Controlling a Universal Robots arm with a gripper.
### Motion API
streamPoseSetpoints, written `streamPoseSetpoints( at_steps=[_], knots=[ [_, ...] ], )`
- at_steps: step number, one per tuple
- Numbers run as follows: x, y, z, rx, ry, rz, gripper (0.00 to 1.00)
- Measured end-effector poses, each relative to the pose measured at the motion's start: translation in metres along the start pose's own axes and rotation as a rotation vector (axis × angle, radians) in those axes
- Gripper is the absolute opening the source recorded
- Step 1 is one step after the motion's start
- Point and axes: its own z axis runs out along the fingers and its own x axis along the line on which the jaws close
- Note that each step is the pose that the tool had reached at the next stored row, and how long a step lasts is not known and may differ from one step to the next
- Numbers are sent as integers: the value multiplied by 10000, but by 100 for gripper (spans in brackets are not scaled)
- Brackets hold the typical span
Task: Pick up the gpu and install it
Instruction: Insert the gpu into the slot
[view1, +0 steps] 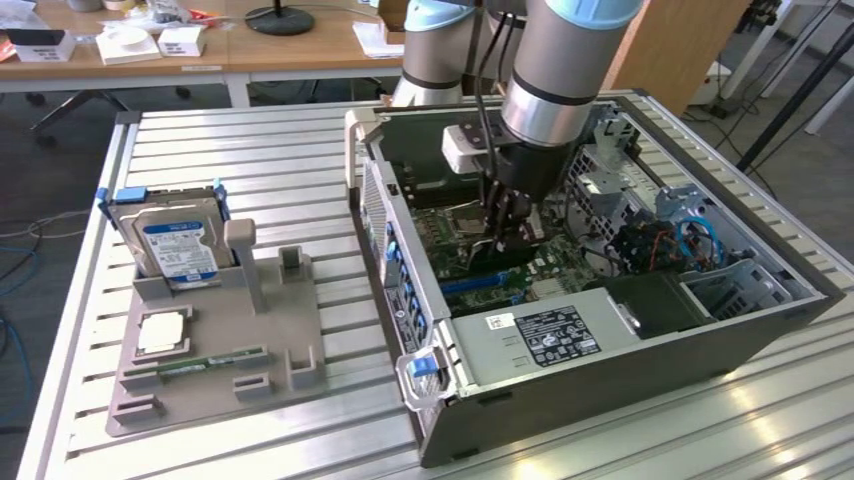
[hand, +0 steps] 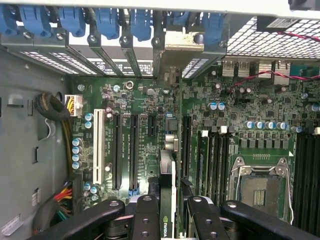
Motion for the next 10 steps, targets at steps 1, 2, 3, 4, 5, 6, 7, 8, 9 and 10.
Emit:
streamPoseSetpoints(
  at_steps=[1, 2, 3, 4, 5, 6, 7, 8, 9, 10],
  knots=[
    [0, 0, 2, -1, 1, -1, 26],
    [0, 0, 2, -1, 3, -1, 26],
    [0, 1, 2, -2, 3, -1, 26],
    [0, 2, 6, 0, 0, 1, 26],
    [0, 4, 13, 2, -4, 2, 26],
    [0, 7, 18, 1, -2, 2, 26],
    [0, 8, 24, 0, 0, 0, 26],
    [1, 8, 26, 0, 1, 0, 26],
    [1, 9, 27, -2, 4, 0, 26],
    [0, 9, 33, 1, -1, 0, 26]
  ],
)
